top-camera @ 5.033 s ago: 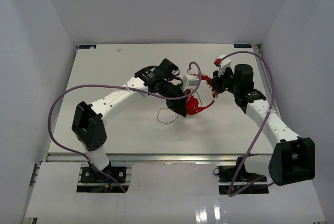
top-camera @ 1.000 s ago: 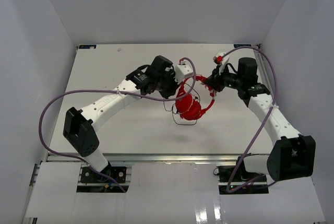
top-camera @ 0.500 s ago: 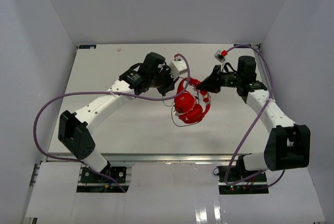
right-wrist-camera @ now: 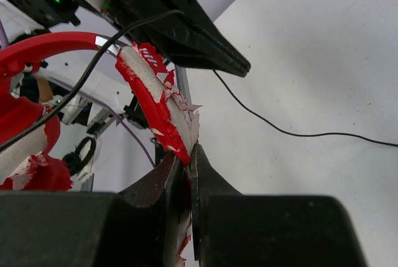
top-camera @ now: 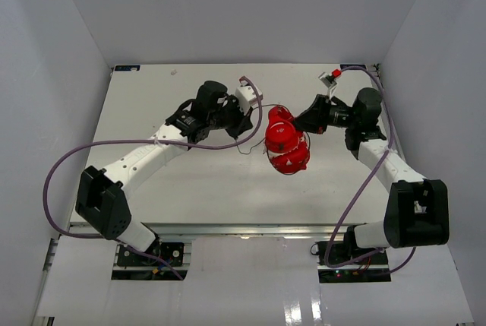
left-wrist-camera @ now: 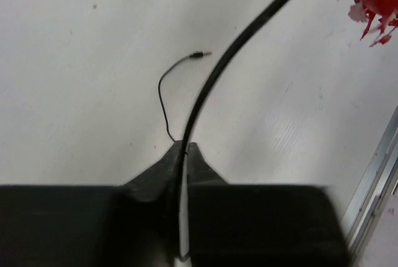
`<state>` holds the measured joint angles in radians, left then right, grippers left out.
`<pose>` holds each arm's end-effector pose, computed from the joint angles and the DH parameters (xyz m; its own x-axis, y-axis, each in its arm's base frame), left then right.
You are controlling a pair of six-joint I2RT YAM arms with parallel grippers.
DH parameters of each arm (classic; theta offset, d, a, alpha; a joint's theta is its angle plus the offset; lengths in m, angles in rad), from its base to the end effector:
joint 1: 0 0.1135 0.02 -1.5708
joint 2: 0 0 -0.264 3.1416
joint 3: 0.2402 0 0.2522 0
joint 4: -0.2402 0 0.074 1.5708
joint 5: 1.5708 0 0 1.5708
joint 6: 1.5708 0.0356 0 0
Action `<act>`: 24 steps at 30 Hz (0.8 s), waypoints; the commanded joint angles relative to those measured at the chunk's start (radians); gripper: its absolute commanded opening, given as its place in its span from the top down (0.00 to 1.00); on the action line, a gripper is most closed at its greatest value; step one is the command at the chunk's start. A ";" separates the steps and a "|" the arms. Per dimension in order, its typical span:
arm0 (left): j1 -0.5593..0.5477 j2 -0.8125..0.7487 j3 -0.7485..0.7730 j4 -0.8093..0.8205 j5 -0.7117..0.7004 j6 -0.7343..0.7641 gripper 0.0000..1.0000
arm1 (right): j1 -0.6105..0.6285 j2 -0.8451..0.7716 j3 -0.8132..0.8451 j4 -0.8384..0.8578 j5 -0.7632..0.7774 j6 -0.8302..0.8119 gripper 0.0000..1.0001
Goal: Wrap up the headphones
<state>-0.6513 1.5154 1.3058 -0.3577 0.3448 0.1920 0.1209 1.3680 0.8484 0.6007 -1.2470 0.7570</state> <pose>0.2696 -0.2206 0.3270 -0.2674 0.4296 -0.8625 0.8642 0.5029 -0.0174 0.2881 0.0690 0.3095 -0.6121 0.1458 -0.7773 -0.7650 0.1400 0.6287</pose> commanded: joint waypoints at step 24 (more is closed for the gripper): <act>0.024 0.005 -0.451 0.968 0.210 -0.306 0.22 | -0.155 0.045 0.264 0.681 0.103 0.808 0.92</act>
<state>-0.6357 1.4745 0.8994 0.3359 0.5783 -0.0574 -0.0281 1.4353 1.0441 1.2667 -1.2192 1.4905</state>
